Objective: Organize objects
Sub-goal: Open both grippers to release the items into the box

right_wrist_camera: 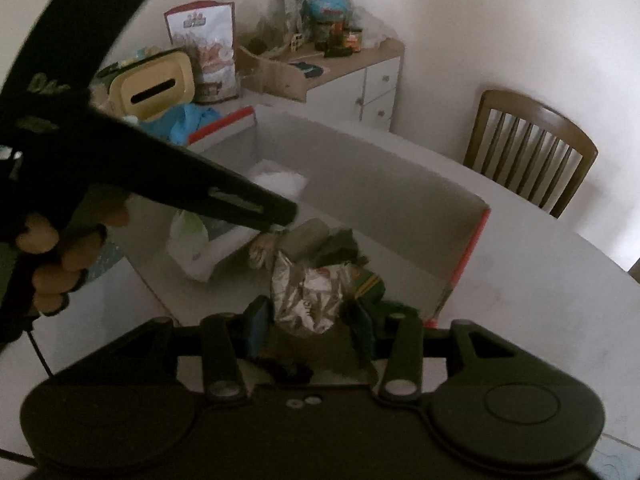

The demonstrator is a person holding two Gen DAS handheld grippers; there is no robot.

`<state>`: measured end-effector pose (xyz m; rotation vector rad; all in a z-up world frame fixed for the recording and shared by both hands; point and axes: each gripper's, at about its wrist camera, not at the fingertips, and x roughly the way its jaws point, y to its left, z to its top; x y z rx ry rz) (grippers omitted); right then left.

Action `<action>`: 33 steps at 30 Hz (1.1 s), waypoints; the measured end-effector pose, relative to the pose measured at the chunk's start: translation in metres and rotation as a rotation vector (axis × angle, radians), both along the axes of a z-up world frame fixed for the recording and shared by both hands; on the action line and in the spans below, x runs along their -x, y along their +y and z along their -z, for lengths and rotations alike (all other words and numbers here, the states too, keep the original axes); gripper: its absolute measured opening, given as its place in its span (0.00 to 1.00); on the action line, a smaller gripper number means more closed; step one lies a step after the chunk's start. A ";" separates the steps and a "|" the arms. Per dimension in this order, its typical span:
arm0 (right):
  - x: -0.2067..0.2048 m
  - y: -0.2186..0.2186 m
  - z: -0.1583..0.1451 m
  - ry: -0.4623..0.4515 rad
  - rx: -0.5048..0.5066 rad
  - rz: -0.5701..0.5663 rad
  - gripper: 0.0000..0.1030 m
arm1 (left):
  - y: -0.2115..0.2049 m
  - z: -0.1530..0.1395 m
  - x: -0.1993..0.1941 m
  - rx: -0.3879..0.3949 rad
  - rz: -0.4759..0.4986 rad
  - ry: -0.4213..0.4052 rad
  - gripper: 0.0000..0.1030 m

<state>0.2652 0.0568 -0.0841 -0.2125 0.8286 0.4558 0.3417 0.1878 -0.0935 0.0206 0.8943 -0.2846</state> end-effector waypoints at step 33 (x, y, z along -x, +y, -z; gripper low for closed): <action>0.031 -0.039 -0.040 -0.027 -0.114 0.054 0.62 | -0.005 -0.004 0.021 -0.007 0.005 0.032 0.57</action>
